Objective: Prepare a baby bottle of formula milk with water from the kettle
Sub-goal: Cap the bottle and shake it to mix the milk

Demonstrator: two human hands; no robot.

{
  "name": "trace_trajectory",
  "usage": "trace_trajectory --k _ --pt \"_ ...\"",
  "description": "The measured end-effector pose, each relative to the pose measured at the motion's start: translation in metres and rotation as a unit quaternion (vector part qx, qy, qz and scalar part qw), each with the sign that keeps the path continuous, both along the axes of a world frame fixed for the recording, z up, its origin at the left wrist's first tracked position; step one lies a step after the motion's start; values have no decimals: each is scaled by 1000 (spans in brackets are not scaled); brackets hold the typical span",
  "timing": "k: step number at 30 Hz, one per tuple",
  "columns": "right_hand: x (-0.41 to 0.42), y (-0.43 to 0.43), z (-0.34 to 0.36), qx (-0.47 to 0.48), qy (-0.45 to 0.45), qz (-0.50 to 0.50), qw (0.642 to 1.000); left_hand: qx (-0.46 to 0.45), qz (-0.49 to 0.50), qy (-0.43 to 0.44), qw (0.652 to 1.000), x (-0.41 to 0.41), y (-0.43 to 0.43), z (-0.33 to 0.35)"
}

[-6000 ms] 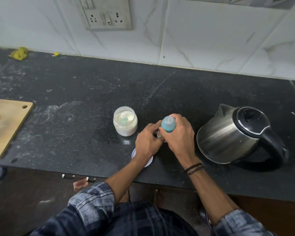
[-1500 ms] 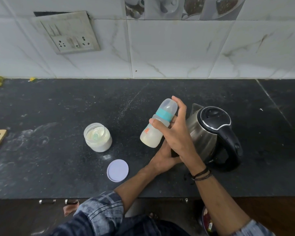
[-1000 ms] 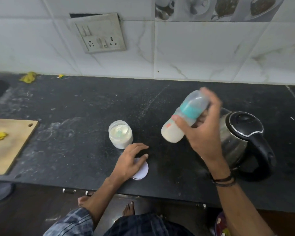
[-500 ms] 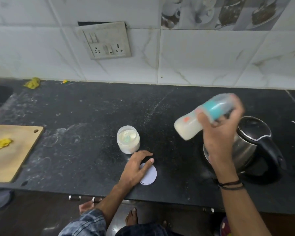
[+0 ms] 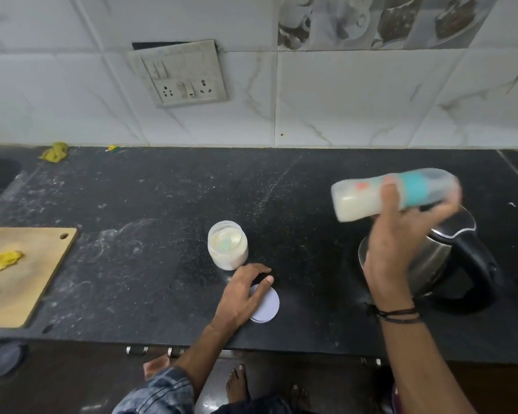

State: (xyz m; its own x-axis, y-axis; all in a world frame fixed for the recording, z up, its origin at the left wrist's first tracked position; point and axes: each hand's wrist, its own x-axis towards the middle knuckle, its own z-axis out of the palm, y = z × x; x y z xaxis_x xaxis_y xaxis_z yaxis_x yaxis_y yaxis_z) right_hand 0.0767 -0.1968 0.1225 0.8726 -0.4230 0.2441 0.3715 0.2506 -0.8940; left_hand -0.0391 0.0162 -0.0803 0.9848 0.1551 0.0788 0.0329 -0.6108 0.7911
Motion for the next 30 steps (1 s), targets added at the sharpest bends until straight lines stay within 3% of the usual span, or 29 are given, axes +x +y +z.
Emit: trace_trajectory --k 3,6,8,11,16,19,23,27,30 --pt "-10 1 -7 -86 17 92 992 -1 -2 -9 1000 -2 2 -2" --pt "-6 -6 -2 -6 -39 17 999 -2 0 -3 1000 0 1 -1" --pt "-4 0 0 -3 -27 0 1000 1 6 -2 1000 0 1 -1" --pt "-8 6 -9 -102 33 105 989 6 0 -11 1000 -1 3 -1" --pt "0 -4 2 -22 -33 5 999 12 7 -10 1000 0 1 -1" --pt "-5 -2 -7 -114 13 104 988 8 7 -16 1000 -1 1 -2" --pt "-4 -12 -6 -30 -35 47 998 7 10 -9 1000 0 -1 2" --pt "-11 -7 -12 -100 19 120 988 4 7 -13 1000 -2 -1 5" --pt "-6 -18 -3 -21 -41 60 997 3 5 -21 1000 -1 -2 8"
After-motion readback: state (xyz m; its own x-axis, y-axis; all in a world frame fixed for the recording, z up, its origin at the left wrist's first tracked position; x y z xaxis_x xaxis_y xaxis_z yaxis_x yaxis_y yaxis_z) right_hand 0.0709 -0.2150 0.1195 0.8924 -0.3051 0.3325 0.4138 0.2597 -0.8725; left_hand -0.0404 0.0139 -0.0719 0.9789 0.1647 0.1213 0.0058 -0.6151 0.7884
